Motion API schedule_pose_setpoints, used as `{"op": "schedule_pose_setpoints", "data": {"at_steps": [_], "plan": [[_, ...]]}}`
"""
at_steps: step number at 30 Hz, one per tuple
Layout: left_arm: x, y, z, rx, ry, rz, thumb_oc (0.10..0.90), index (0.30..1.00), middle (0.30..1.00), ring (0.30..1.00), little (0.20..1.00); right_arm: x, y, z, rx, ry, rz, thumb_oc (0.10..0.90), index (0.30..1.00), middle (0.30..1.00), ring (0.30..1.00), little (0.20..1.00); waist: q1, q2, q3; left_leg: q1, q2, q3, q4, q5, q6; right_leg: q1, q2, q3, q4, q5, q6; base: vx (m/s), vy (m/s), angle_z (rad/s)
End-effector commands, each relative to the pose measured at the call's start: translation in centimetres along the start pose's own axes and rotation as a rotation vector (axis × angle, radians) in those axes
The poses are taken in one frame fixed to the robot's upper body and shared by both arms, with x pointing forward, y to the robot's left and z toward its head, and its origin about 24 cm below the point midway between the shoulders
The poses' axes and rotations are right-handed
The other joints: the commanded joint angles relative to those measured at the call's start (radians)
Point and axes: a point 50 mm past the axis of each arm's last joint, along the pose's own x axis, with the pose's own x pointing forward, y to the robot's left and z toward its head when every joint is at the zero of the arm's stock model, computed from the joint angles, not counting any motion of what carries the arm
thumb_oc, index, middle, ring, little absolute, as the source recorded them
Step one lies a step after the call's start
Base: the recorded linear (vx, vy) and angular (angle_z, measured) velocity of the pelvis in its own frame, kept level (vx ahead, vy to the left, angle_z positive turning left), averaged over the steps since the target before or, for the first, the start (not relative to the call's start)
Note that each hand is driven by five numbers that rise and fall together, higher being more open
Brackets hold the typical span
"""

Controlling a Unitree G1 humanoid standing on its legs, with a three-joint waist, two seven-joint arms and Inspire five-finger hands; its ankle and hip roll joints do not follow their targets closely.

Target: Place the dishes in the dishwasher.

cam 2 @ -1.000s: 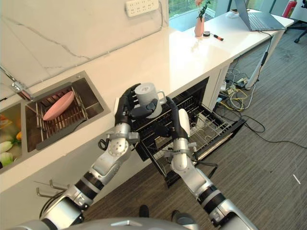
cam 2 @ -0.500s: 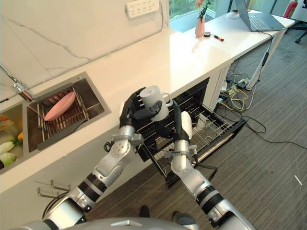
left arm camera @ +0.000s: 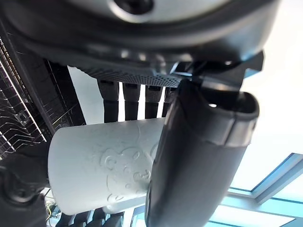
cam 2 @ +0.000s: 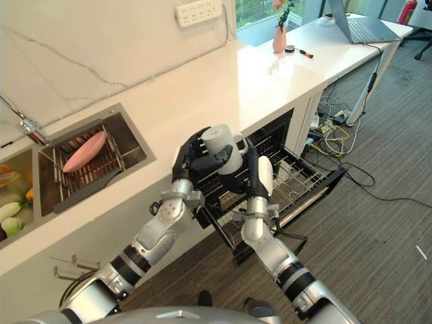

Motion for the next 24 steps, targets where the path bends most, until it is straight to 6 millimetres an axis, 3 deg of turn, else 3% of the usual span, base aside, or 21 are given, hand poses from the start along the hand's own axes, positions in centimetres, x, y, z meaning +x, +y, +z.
{"op": "schedule_pose_setpoints", "data": {"at_steps": [1, 12, 13, 14, 16, 17, 18, 24], "plan": [[0.9, -5.4, 4.8, -0.078, -0.22, -0.221, 0.4, 0.3, 0.3, 0.3, 0.3, 1.4, 0.6, 8.2, 0.217, -0.343, -0.058, 0.8, 0.9, 0.9, 0.9, 0.9, 0.0, -0.088, -0.014, 0.115, -0.021, 0.033, 0.012, -0.161, 0.002, 0.053, -0.152, 0.026, -0.173, 0.114, 0.157, -0.02, 0.017, -0.19], [0.3, -6.7, 3.3, -0.132, -0.124, -0.297, 0.4, 0.3, 0.3, 0.3, 0.3, 1.4, 2.2, 7.0, 0.335, -0.196, 0.045, 0.8, 0.9, 0.9, 0.9, 0.9, -0.009, -0.083, -0.017, 0.11, -0.032, 0.063, 0.019, -0.167, 0.011, 0.03, -0.158, 0.064, -0.167, 0.129, 0.162, -0.02, 0.015, -0.18], [0.3, -6.8, 3.1, -0.146, -0.105, -0.307, 0.4, 0.3, 0.3, 0.3, 0.3, 1.5, 2.5, 6.9, 0.347, -0.18, 0.057, 0.758, 0.836, 0.836, 0.836, 0.836, -0.006, -0.084, -0.015, 0.111, -0.033, 0.06, 0.017, -0.166, 0.01, 0.033, -0.158, 0.064, -0.167, 0.129, 0.16, 0.0, 0.0, 0.0], [0.2, -6.9, 2.9, -0.153, -0.093, -0.311, 0.4, 0.3, 0.3, 0.3, 0.3, 1.5, 2.6, 6.9, 0.347, -0.176, 0.062, 0.585, 0.578, 0.578, 0.578, 0.578, -0.005, -0.084, -0.015, 0.112, -0.033, 0.058, 0.016, -0.166, 0.01, 0.035, -0.158, 0.061, -0.167, 0.129, 0.159, 0.0, 0.0, 0.0], [0.2, -6.9, 2.9, -0.153, -0.093, -0.311, 0.4, 0.3, 0.3, 0.3, 0.3, 1.5, 2.6, 6.9, 0.347, -0.176, 0.062, 0.585, 0.578, 0.578, 0.578, 0.578, -0.005, -0.084, -0.015, 0.112, -0.033, 0.058, 0.016, -0.166, 0.01, 0.035, -0.158, 0.061, -0.167, 0.129, 0.159, 0.0, 0.0, 0.03], [0.2, -6.9, 2.9, -0.153, -0.093, -0.311, 0.4, 0.3, 0.3, 0.3, 0.3, 1.5, 2.6, 6.9, 0.347, -0.176, 0.062, 0.54, 0.509, 0.509, 0.509, 0.509, -0.005, -0.084, -0.014, 0.112, -0.033, 0.057, 0.016, -0.166, 0.01, 0.035, -0.158, 0.061, -0.167, 0.129, 0.159, 0.0, -0.028, 0.08], [0.0, -7.1, 2.6, -0.169, -0.067, -0.323, 0.4, 0.3, 0.3, 0.3, 0.3, 1.6, 2.8, 7.0, 0.34, -0.179, 0.062, 0.4, 0.3, 0.3, 0.3, 0.3, -0.001, -0.084, -0.013, 0.112, -0.033, 0.051, 0.016, -0.165, 0.007, 0.039, -0.158, 0.053, -0.169, 0.128, 0.158, 0.0, -0.028, 0.08], [-0.3, -7.6, 2.5, -0.178, -0.052, -0.34, 0.4, 0.3, 0.3, 0.3, 0.3, 2.0, 2.6, 8.1, 0.298, -0.236, -0.006, 0.4, 0.3, 0.3, 0.3, 0.3, 0.003, -0.077, -0.007, 0.109, -0.03, 0.039, 0.016, -0.16, 0.003, 0.041, -0.156, 0.038, -0.174, 0.123, 0.157, 0.0, -0.036, 0.1]]}}
